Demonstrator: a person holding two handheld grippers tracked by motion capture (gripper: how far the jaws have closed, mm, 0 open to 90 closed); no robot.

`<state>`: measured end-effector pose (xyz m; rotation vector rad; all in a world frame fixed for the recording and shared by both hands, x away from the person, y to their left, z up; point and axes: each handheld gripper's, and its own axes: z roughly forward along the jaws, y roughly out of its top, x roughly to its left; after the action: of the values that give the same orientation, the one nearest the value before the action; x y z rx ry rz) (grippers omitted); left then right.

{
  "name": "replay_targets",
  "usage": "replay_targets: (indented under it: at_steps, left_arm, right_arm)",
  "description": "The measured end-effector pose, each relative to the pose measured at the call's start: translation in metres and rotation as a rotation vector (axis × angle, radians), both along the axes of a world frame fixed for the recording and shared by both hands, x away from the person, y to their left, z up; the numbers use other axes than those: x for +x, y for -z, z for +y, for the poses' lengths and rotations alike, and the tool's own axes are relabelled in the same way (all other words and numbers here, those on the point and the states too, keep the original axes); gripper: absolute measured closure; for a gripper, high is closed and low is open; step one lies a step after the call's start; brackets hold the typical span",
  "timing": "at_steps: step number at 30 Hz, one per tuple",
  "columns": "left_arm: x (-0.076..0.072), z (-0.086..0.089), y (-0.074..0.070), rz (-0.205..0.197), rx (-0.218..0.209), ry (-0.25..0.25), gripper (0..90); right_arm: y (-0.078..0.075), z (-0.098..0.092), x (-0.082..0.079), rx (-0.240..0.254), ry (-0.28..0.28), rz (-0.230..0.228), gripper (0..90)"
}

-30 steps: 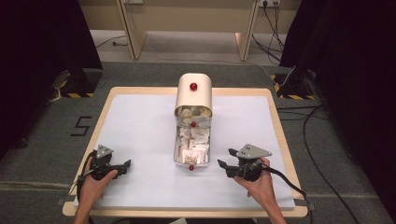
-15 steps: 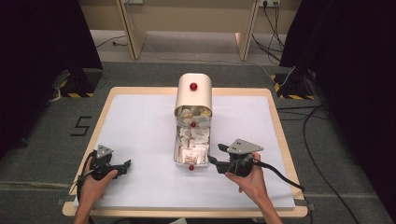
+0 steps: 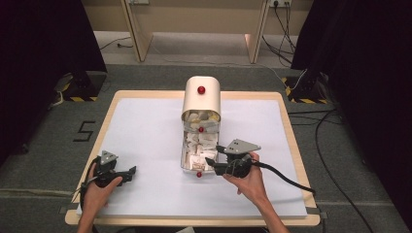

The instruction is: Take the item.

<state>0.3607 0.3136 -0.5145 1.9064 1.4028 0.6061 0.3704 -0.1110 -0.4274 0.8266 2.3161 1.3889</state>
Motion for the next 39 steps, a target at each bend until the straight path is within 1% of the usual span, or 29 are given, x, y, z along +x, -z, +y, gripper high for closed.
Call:
replay_targets:
  at_steps: [3, 6, 7, 8, 11, 12, 15, 16, 19, 20, 21, 22, 23, 24, 29, 30, 31, 32, 34, 39]
  left_arm:
    - [0.0, 0.0, 0.0, 0.0, 0.0, 0.0, 11.4]
    - [0.0, 0.0, 0.0, 0.0, -0.001, 0.0, 11.4]
    - [0.0, 0.0, 0.0, 0.001, 0.0, 0.0, 11.3]
    - [0.0, 0.0, 0.0, 0.0, -0.001, 0.0, 11.4]
    - [0.0, 0.0, 0.0, 0.0, 0.0, 0.001, 11.4]
    - [0.0, 0.0, 0.0, 0.0, -0.001, 0.0, 11.4]
    - [0.0, 0.0, 0.0, 0.0, 0.001, 0.001, 11.3]
    - [0.0, 0.0, 0.0, 0.001, 0.0, 0.0, 11.4]
    - [0.0, 0.0, 0.0, 0.0, -0.001, 0.0, 11.4]
    - [0.0, 0.0, 0.0, 0.001, 0.0, 0.0, 11.4]
    - [0.0, 0.0, 0.0, 0.001, 0.0, 0.0, 11.3]
    - [0.0, 0.0, 0.0, 0.0, -0.001, 0.0, 11.4]
    - [0.0, 0.0, 0.0, 0.0, -0.001, 0.0, 11.3]
    - [0.0, 0.0, 0.0, 0.0, -0.001, 0.0, 11.4]
    - [0.0, 0.0, 0.0, 0.0, 0.0, 0.0, 11.4]
    - [0.0, 0.0, 0.0, 0.0, -0.001, 0.0, 11.3]
    - [0.0, 0.0, 0.0, 0.0, -0.001, 0.0, 11.3]
    - [0.0, 0.0, 0.0, 0.0, 0.0, 0.0, 11.4]
    - [0.0, 0.0, 0.0, 0.0, 0.0, 0.0, 11.4]
    - [0.0, 0.0, 0.0, 0.0, 0.0, 0.0, 11.4]
  right_arm:
    - [0.001, 0.005, 0.002, -0.031, -0.013, -0.005, 41.1]
    - [0.001, 0.009, 0.004, -0.03, -0.021, 0.001, 41.1]
    - [0.001, 0.013, 0.005, -0.036, -0.039, -0.001, 41.7]
    - [0.002, 0.014, 0.007, -0.029, -0.044, 0.003, 42.1]
    - [0.004, 0.016, 0.01, -0.042, -0.043, 0.007, 44.3]
    - [0.005, 0.018, 0.013, -0.046, -0.059, 0.007, 45.6]
    - [0.005, 0.02, 0.015, -0.051, -0.066, 0.007, 45.5]
    - [0.005, 0.023, 0.017, -0.052, -0.085, 0.011, 45.3]
    - [0.005, 0.027, 0.019, -0.057, -0.09, 0.011, 44.9]
    - [0.007, 0.03, 0.02, -0.054, -0.102, 0.019, 44.8]
    - [0.007, 0.03, 0.02, -0.054, -0.102, 0.019, 44.8]
    - [0.01, 0.032, 0.023, -0.057, -0.108, 0.035, 43.9]
    - [0.01, 0.032, 0.023, -0.057, -0.108, 0.035, 43.9]
    - [0.014, 0.034, 0.025, -0.073, -0.106, 0.041, 43.4]
    - [0.019, 0.038, 0.028, -0.081, -0.114, 0.055, 43.8]
    - [0.021, 0.04, 0.029, -0.089, -0.119, 0.065, 44.0]
    - [0.021, 0.04, 0.029, -0.089, -0.119, 0.065, 44.0]
    - [0.024, 0.041, 0.031, -0.095, -0.119, 0.077, 44.2]
    - [0.024, 0.041, 0.031, -0.098, -0.118, 0.082, 44.6]
    - [0.029, 0.043, 0.032, -0.119, -0.143, 0.103, 50.8]
